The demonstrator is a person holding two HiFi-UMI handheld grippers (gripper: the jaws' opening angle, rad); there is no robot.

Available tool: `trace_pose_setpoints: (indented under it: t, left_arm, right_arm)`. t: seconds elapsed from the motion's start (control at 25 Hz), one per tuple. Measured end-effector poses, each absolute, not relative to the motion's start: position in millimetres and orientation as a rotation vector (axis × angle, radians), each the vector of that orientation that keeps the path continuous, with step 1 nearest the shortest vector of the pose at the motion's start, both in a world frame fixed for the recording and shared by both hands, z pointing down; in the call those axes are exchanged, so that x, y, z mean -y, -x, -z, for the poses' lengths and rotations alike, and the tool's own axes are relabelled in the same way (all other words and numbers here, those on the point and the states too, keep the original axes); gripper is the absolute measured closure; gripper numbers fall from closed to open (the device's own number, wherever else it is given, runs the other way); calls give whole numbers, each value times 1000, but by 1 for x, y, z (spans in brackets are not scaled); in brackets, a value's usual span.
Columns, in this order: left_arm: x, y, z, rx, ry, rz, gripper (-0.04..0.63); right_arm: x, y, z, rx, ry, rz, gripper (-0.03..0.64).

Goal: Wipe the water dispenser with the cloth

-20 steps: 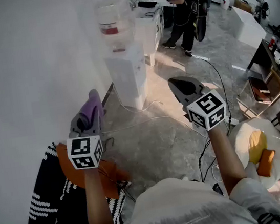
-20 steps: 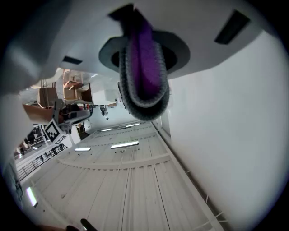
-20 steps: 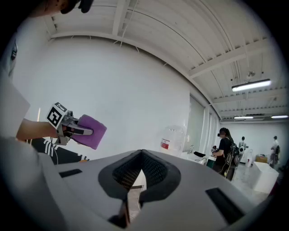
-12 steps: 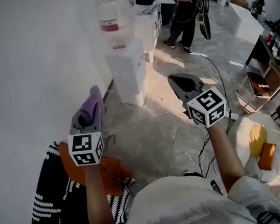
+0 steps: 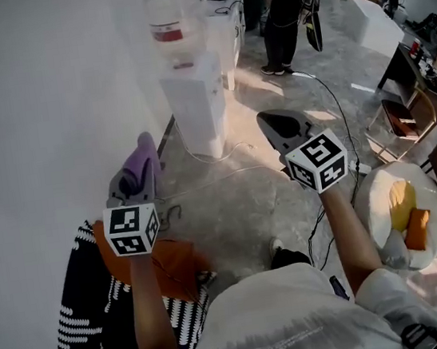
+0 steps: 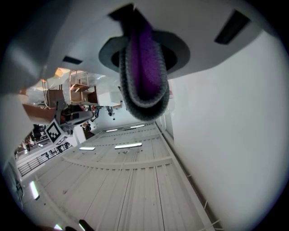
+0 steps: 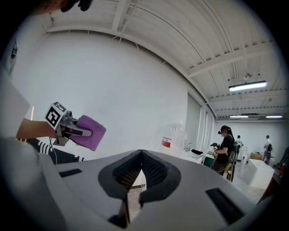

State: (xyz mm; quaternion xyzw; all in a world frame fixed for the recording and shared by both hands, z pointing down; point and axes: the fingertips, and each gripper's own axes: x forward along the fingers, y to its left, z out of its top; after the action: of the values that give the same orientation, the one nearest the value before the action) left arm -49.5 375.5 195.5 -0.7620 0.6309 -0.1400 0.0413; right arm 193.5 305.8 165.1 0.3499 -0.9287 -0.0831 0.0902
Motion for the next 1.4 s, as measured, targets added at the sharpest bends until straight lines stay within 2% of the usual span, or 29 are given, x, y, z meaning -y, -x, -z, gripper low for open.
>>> trace_pose_setpoints:
  t: [0.4, 1.4]
  left_arm:
    - [-319, 62, -217, -1988, 2326, 509, 531]
    - [12, 44, -242, -2183, 2252, 609, 531]
  right_arm:
    - [-234, -179, -177, 2841, -1008, 177, 601]
    - [120, -184, -208, 2885, -770, 98, 601]
